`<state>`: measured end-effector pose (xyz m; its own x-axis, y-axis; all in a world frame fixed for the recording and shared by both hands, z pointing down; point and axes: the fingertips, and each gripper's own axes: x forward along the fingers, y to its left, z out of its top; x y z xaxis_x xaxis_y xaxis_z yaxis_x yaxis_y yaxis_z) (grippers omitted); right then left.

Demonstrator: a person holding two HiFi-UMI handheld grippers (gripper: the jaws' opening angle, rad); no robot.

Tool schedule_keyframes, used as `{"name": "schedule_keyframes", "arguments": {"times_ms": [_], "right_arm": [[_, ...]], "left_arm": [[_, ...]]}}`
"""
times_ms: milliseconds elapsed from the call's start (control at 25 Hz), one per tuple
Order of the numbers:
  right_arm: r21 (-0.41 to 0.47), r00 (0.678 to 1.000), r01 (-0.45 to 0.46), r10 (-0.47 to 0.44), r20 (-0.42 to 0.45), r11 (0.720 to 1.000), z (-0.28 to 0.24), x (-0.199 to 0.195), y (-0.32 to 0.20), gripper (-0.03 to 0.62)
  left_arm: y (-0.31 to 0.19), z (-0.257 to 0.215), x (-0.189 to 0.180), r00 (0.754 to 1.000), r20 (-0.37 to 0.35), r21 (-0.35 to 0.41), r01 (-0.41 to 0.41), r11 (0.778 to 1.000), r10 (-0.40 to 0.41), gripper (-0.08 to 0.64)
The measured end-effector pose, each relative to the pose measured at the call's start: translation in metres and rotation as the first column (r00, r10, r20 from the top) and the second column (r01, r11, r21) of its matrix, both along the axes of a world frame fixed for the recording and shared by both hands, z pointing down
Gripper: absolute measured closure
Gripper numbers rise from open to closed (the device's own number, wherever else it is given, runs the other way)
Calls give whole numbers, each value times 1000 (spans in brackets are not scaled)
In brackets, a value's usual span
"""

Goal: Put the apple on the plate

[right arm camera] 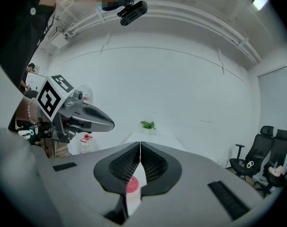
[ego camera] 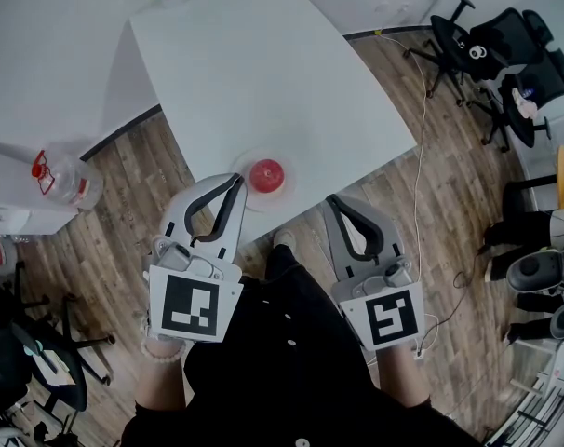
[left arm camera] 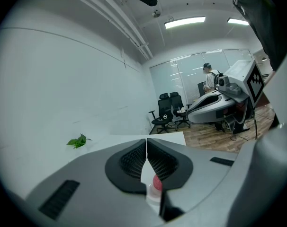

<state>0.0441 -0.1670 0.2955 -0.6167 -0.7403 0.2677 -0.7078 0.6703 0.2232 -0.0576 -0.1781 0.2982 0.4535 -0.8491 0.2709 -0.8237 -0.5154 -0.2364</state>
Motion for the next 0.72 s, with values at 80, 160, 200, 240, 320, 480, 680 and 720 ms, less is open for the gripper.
{"name": "schedule_keyframes", "arguments": {"times_ms": [80,160,200,240,320,480,680,720], "right_arm": [[2,1000,2,-2,-1,1000,0,-1,0,549],[0,1000,2,-2,-5,1000,1,0,0,549],[-2,1000,1,-1,-7,1000,2,1,0,549],[-5,1000,-1,0,-10,1000,3,2,0,549],[-9,1000,0,0,-11,1000,4,3,0,549],[-6,1000,7,-7,-7,1000,4,0,-2,549],[-11,1000,12,-12,-5,1000,5,0,-2,549],[-12,1000,12,-12,-3,1000,6,0,-2,549]], "left_arm": [[0,1,-1,1000,-1,-1,1,1000,-1,541],[-1,1,0,1000,-1,-2,2,1000,-2,541],[-1,1,0,1000,0,-1,2,1000,-2,541],[-1,1,1,1000,1,-1,3,1000,-3,541],[-1,2,2,1000,2,-2,3,1000,-3,541],[-2,3,1,1000,5,-5,7,1000,-7,541],[-2,6,1,1000,6,-8,9,1000,-9,541],[-2,6,1,1000,6,-9,10,1000,-10,541]]}}
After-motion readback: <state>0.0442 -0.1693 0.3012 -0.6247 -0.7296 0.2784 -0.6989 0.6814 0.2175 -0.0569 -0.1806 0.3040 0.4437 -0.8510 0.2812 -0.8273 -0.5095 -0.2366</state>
